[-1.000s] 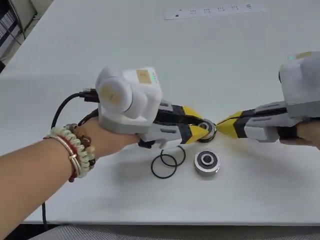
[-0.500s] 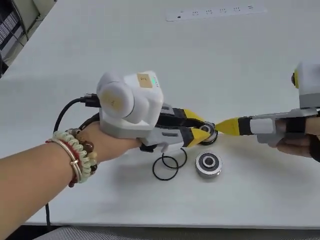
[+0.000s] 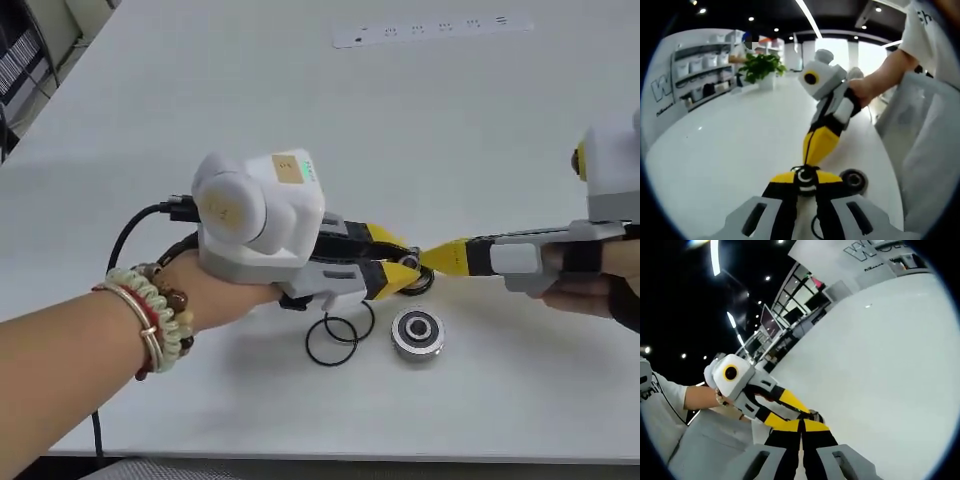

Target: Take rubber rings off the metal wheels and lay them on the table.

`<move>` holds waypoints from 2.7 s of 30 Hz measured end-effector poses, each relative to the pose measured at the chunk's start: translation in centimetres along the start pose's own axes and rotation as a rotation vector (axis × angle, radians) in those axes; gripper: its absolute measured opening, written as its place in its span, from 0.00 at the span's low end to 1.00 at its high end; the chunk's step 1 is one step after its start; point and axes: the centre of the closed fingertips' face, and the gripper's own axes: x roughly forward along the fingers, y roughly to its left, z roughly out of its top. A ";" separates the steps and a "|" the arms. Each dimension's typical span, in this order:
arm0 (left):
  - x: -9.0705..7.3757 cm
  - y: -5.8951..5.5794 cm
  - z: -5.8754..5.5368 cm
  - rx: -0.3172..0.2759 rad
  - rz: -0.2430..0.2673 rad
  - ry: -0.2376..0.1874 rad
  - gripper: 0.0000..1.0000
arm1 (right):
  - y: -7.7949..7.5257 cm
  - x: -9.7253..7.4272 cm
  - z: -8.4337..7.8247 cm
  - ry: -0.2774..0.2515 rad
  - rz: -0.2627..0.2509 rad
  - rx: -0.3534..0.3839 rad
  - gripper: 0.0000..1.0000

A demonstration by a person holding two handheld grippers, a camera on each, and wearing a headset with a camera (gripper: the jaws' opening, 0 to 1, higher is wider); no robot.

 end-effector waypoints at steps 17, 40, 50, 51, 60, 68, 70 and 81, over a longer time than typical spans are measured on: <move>-0.5 -0.1 0.0 0.001 0.005 0.006 0.15 | -0.1 0.0 -0.5 0.006 -0.027 -0.021 0.00; -8.0 1.6 1.9 0.003 0.076 -0.069 0.47 | 1.8 0.3 1.1 -0.007 0.006 -0.063 0.00; -10.6 1.1 0.5 -0.027 0.127 -0.061 0.62 | 3.6 1.5 1.1 0.034 0.044 -0.103 0.00; -10.8 1.0 0.3 -0.034 0.131 -0.062 0.63 | 3.7 1.6 1.0 0.041 0.048 -0.106 0.00; -13.0 0.0 -2.6 -0.095 0.184 -0.043 0.67 | 4.7 2.7 -0.5 0.105 0.074 -0.126 0.00; -14.0 -1.0 -4.7 -0.130 0.205 -0.009 0.69 | 5.2 3.6 -1.8 0.168 0.089 -0.140 0.00; -14.1 -1.3 -5.3 -0.148 0.213 -0.005 0.69 | 5.3 3.8 -2.2 0.184 0.091 -0.143 0.00; -14.8 -2.4 -6.9 -0.213 0.235 -0.005 0.68 | 4.5 4.5 -3.3 0.238 0.043 -0.140 0.00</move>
